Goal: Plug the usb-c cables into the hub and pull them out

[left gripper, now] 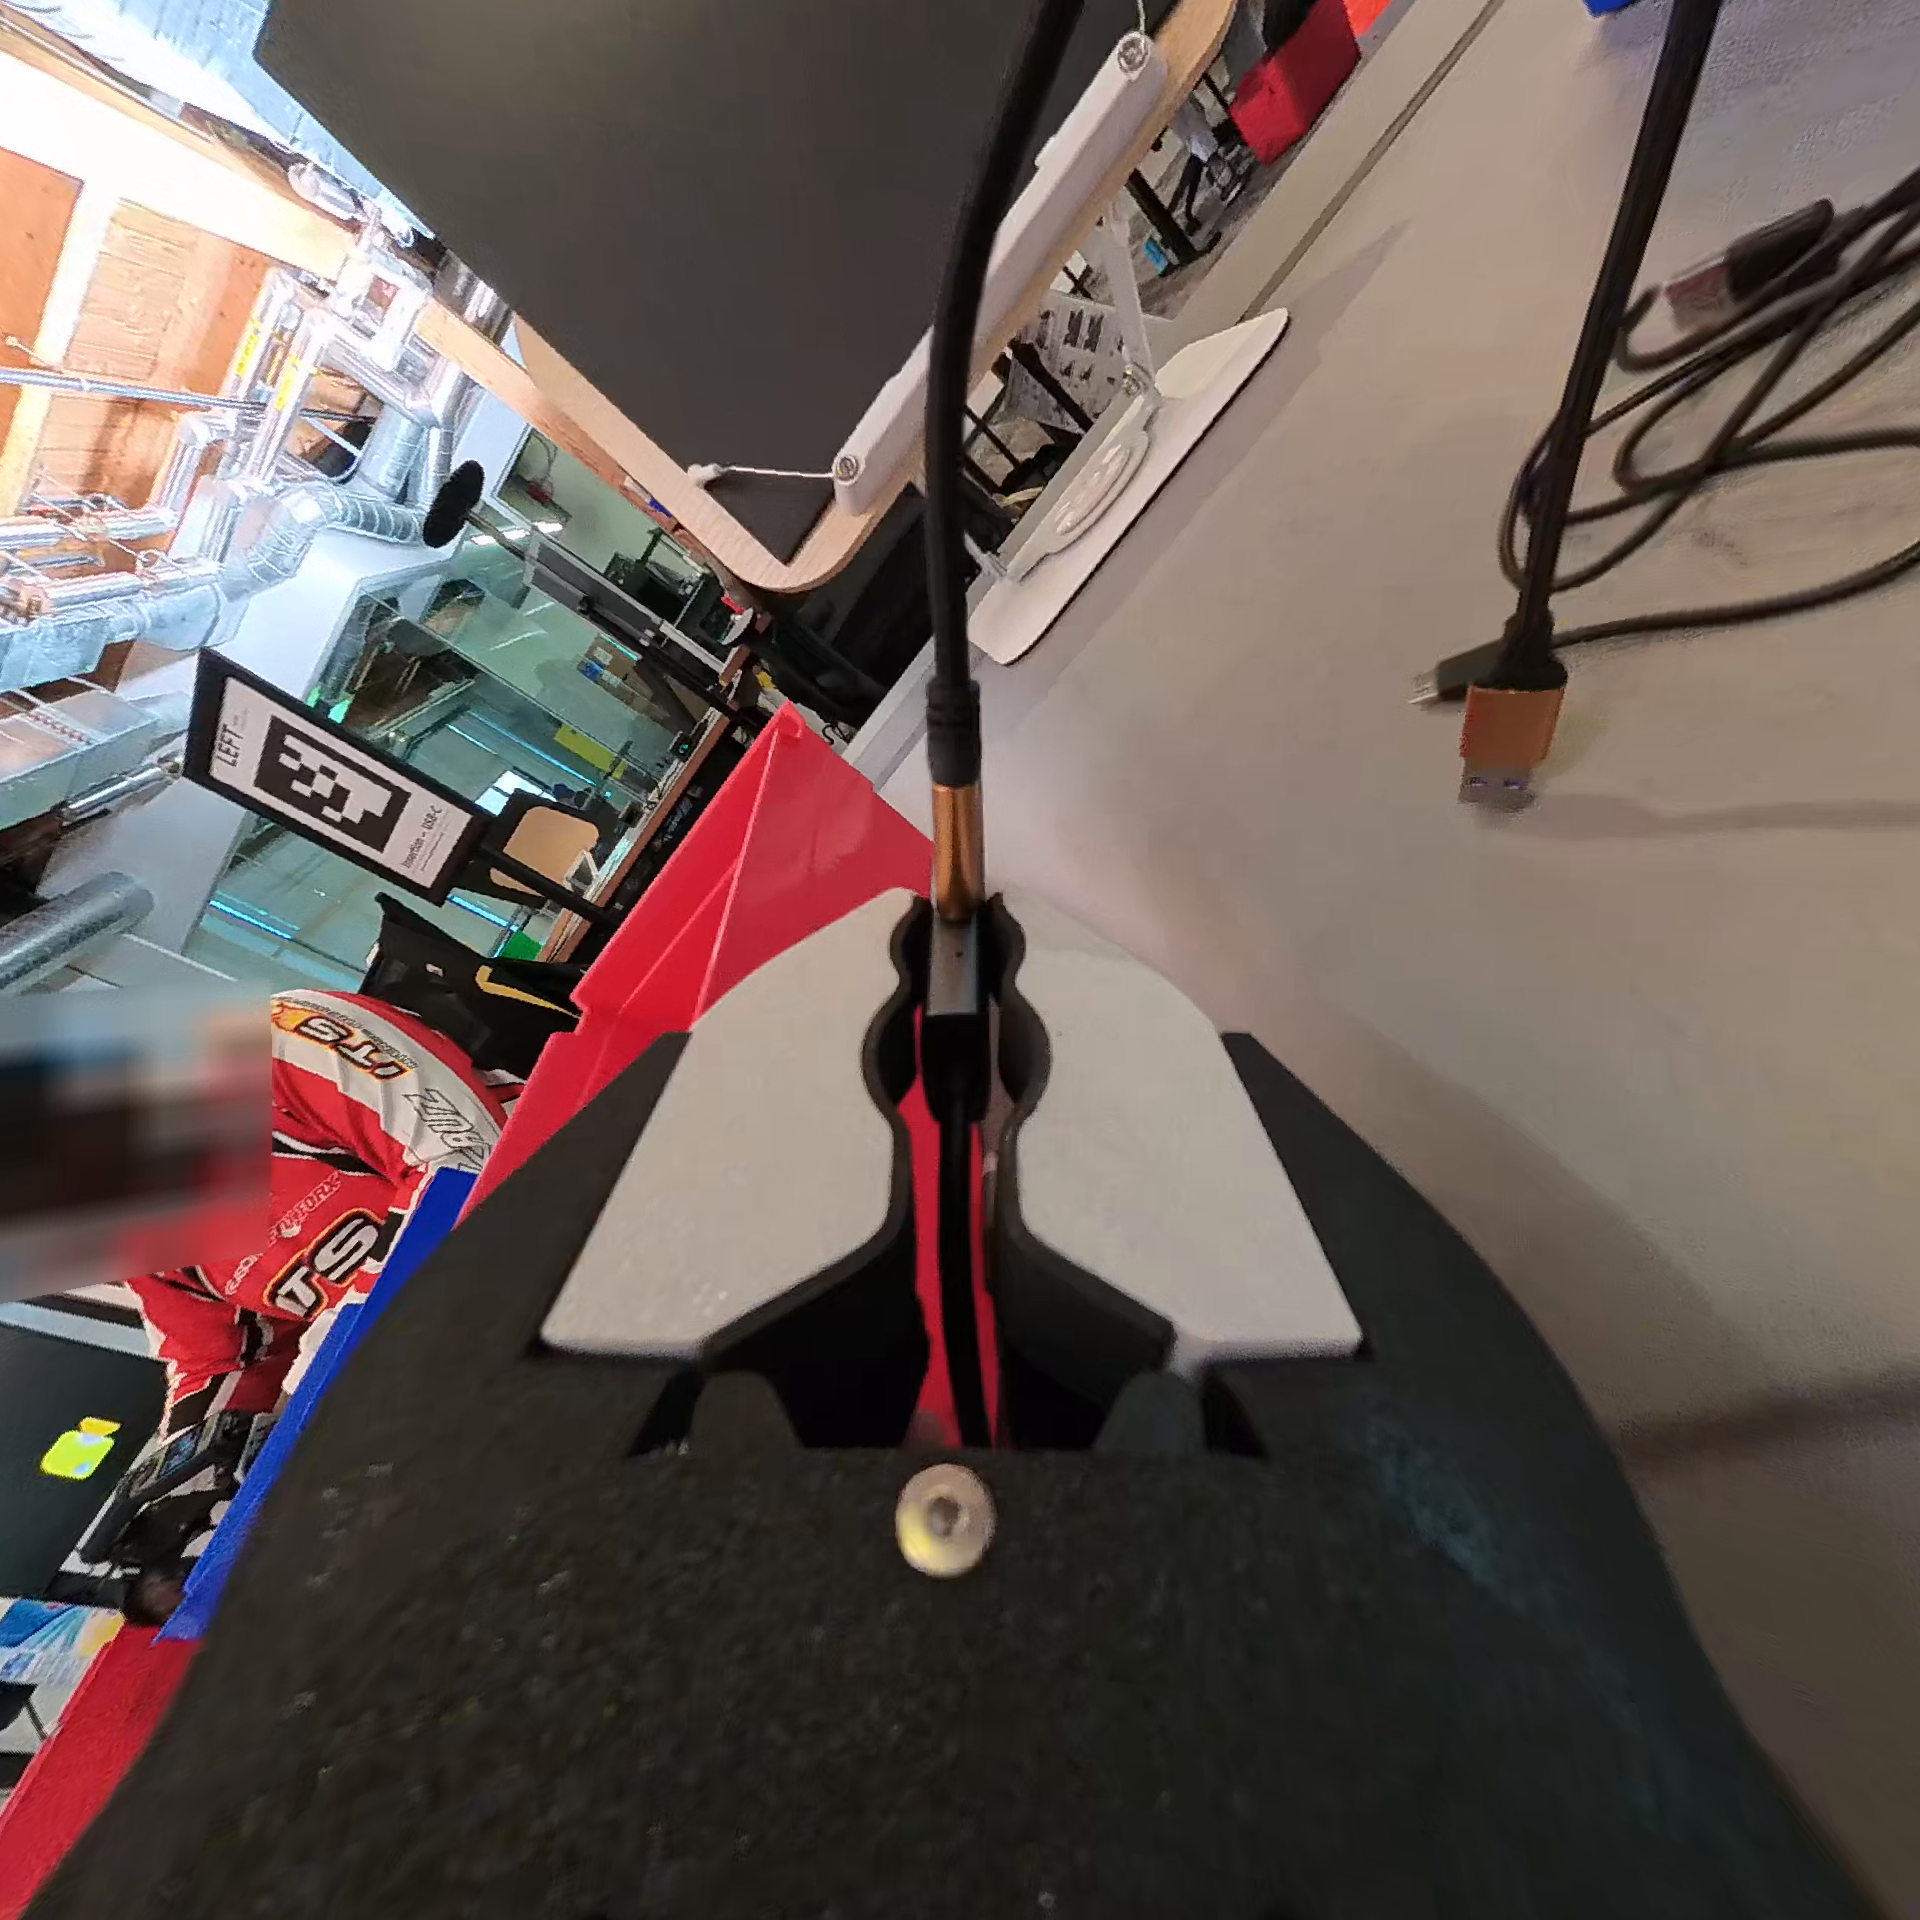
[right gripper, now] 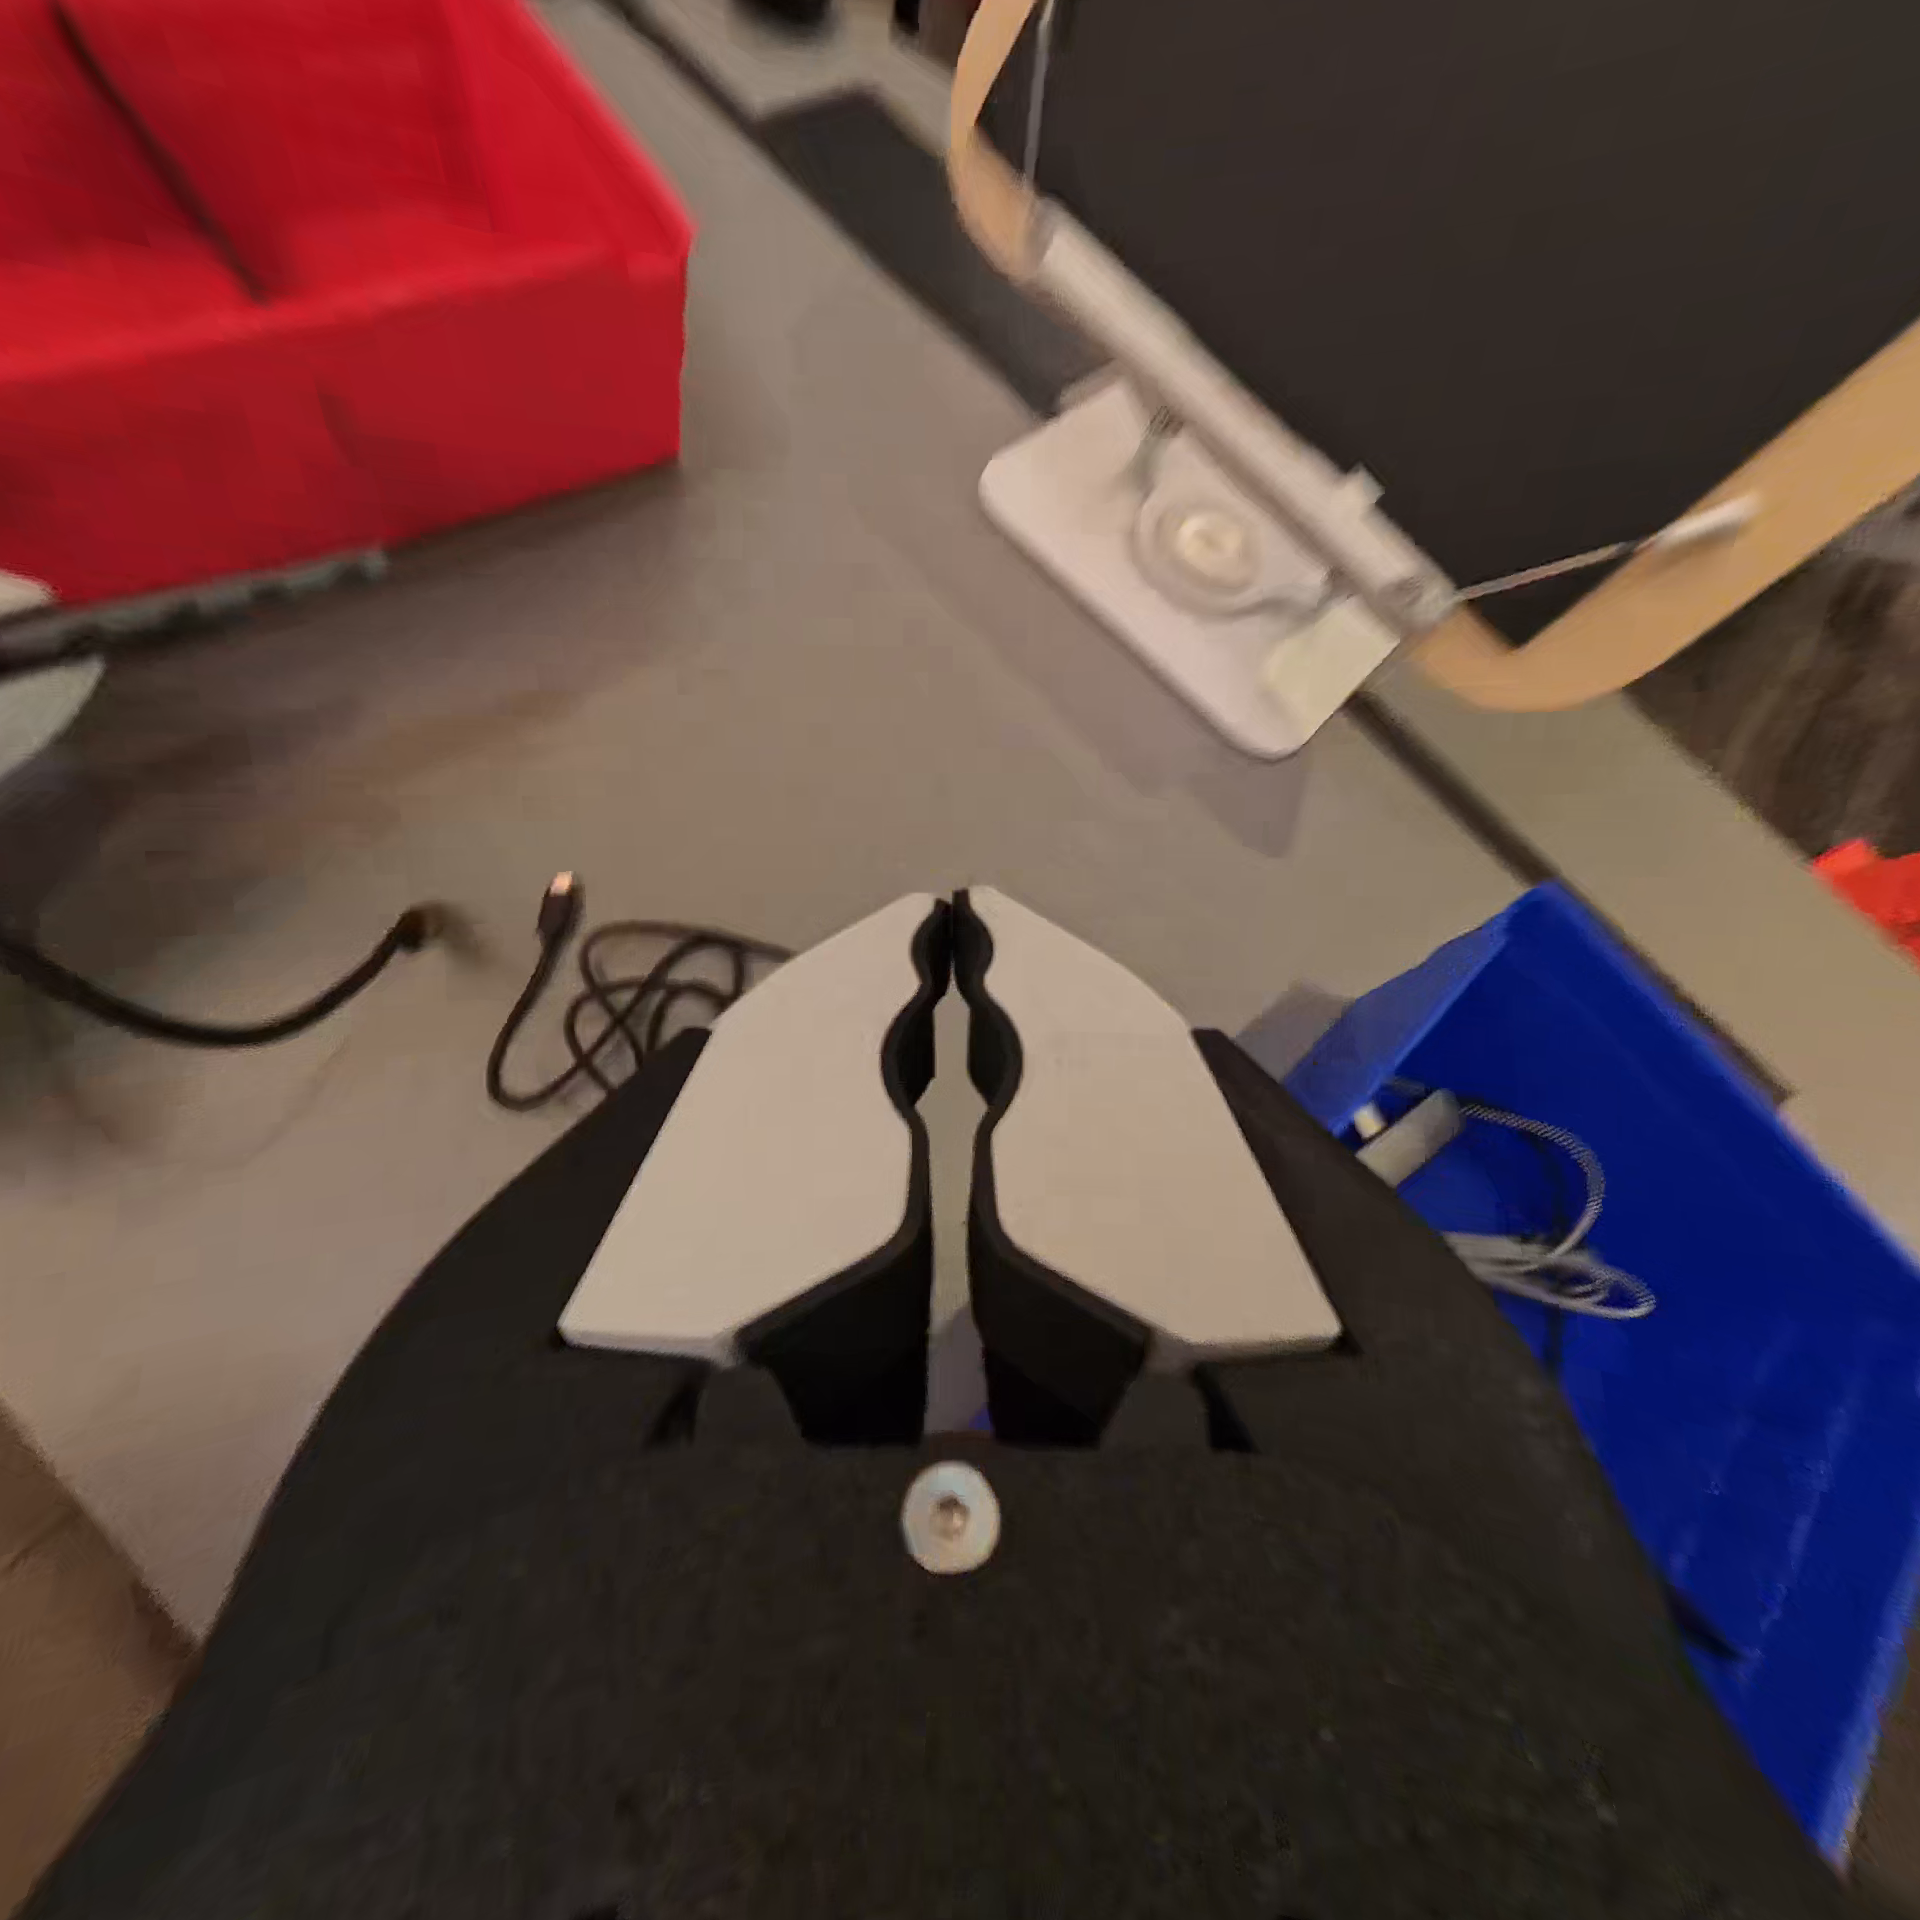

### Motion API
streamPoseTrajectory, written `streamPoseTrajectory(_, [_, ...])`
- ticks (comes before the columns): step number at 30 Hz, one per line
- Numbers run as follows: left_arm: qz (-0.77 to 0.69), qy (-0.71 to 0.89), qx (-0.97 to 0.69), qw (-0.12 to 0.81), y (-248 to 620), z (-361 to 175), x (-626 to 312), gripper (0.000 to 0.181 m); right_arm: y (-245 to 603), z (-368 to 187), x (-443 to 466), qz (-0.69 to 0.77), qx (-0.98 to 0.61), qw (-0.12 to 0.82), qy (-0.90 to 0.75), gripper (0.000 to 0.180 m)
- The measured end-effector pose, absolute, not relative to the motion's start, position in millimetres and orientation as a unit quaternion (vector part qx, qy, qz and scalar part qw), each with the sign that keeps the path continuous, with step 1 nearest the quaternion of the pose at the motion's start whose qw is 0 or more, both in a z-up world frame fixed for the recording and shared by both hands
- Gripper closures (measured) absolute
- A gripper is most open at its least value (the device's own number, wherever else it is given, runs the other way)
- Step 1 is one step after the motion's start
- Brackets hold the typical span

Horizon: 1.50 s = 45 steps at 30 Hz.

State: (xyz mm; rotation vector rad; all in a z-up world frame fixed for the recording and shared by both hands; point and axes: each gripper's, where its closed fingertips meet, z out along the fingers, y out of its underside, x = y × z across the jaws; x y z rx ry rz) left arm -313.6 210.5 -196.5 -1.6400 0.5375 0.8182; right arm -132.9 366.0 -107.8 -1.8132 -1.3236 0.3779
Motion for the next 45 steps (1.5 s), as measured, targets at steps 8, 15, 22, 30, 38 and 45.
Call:
streamPoseTrajectory(8, [0.374,0.170,-0.672,0.616,188,-158,-334,0.172,258,-205,-180,0.325,-0.677,0.285,-0.595,0.160])
streamPoseTrajectory(15, [0.360,0.175,-0.672,0.623,183,-154,-328,0.172,246,-254,-219,0.209,-0.718,0.294,-0.595,0.157])
streamPoseTrajectory(22, [0.335,0.196,-0.672,0.631,183,-158,-321,0.172,297,-284,-218,0.117,-0.788,0.316,-0.516,0.171])
streamPoseTrajectory(30, [0.288,0.263,-0.652,0.651,187,-165,-297,0.172,295,-284,-213,0.166,-0.759,0.300,-0.554,0.176])
streamPoseTrajectory(38, [0.352,0.415,-0.604,0.583,195,-199,-261,0.172,257,-204,-189,0.279,-0.712,0.269,-0.585,0.180])
streamPoseTrajectory(45, [0.363,0.442,-0.597,0.562,202,-209,-252,0.172,209,-200,-198,0.265,-0.682,0.238,-0.638,0.180])
